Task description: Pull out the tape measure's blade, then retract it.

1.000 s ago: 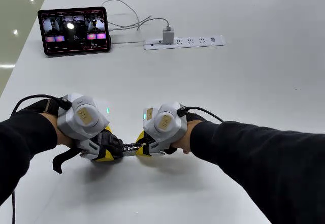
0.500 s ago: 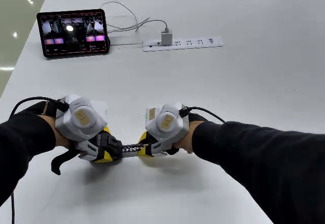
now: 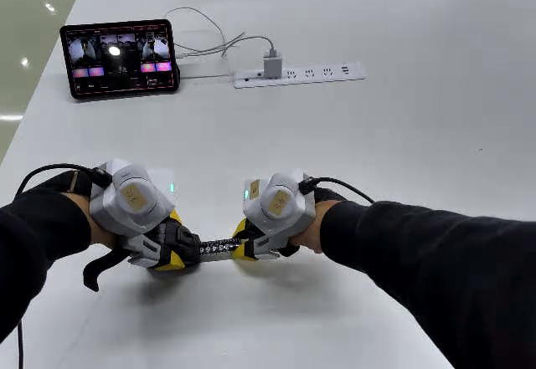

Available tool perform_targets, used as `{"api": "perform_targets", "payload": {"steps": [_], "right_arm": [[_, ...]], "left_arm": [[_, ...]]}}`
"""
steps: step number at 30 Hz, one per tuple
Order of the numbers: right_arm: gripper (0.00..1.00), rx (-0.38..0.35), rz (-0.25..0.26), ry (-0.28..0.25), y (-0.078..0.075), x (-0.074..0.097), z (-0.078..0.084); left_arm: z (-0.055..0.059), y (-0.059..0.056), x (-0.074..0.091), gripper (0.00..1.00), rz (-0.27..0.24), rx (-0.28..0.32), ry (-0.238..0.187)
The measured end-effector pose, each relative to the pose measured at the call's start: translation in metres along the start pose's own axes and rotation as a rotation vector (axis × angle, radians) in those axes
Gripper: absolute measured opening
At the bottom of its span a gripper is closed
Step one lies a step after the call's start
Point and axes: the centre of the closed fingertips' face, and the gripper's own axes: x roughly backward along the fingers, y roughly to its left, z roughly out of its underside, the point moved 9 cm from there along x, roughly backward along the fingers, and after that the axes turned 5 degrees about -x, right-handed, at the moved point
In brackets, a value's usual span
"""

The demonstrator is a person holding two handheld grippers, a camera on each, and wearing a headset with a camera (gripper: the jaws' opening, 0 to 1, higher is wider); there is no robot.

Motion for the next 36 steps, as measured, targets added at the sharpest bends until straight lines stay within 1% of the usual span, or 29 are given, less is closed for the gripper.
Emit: {"api": "perform_targets", "payload": {"steps": [13, 36], "right_arm": [[0.09, -0.008, 0.001, 0.01, 0.0, 0.006, 0.004], [0.09, -0.02, 0.013, 0.019, -0.002, 0.015, 0.014]], "left_arm": [[0.001, 0.0, -0.001, 0.33, 0.0, -0.009, 0.0], [0.001, 0.001, -0.002, 0.33, 0.002, -0.005, -0.002]]}}
